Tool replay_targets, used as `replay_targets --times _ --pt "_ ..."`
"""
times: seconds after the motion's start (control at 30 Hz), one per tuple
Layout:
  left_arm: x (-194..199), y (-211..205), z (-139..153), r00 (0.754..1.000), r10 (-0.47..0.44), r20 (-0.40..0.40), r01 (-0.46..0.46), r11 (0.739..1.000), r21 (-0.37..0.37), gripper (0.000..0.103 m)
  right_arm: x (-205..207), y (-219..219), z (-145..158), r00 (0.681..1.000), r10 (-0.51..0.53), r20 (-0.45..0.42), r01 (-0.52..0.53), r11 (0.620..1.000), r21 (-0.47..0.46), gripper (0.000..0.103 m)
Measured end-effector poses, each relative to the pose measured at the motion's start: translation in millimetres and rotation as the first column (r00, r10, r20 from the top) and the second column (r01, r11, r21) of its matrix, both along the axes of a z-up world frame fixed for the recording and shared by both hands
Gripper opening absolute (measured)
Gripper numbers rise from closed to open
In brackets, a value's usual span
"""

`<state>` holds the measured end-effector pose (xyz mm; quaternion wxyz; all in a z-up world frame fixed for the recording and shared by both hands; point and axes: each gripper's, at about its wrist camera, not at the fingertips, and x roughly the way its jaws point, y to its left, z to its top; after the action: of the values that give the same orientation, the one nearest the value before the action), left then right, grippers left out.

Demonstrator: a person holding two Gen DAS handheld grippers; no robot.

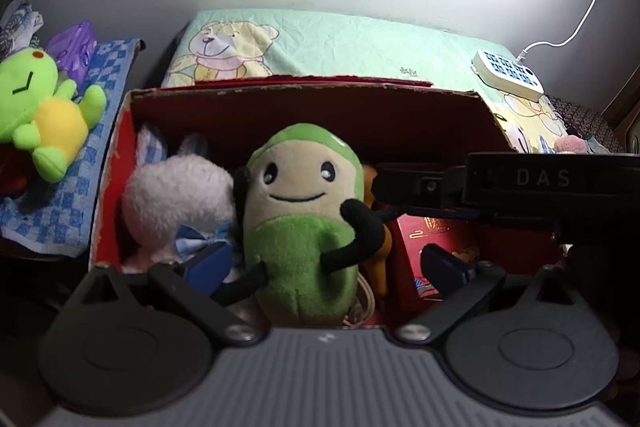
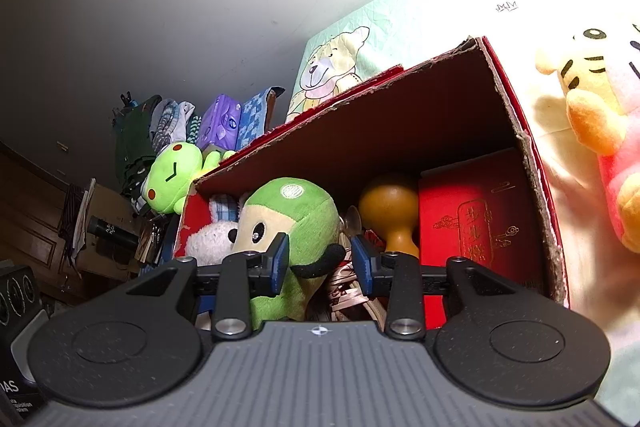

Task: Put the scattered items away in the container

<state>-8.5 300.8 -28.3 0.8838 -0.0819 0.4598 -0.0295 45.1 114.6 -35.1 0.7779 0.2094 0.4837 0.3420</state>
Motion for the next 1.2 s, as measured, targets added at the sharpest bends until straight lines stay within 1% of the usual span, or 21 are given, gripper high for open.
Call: replay_targets --times 0.23,0.33,0.57,0.83,1.2 --pt "-3 -2 4 1.0 -0.005 -0.003 0.005 1.0 0.012 0.101 -4 -1 2 1.0 0.004 0.005 -0.004 1.0 0.005 0.039" --pt "-5 -4 5 1.0 -0.012 0.004 0.012 1.0 0.015 0.101 -6 -1 3 1.0 0.007 0.012 -0.007 1.0 0.007 0.042" --pt "-8 -3 9 1.0 0.012 0.013 -0.013 1.0 0.021 0.102 -9 -2 6 1.0 0.008 0.017 -0.009 1.0 0.009 0.042" --pt "-14 -9 12 0.999 0.032 0.029 -0.035 0.996 0.079 0.102 -10 -3 7 1.0 0.007 0.019 -0.007 1.0 0.014 0.042" --pt "-19 -17 15 0.997 0.065 0.044 -0.071 0.984 0.162 0.102 -13 -7 9 1.0 0.004 0.023 -0.004 1.0 0.025 0.042"
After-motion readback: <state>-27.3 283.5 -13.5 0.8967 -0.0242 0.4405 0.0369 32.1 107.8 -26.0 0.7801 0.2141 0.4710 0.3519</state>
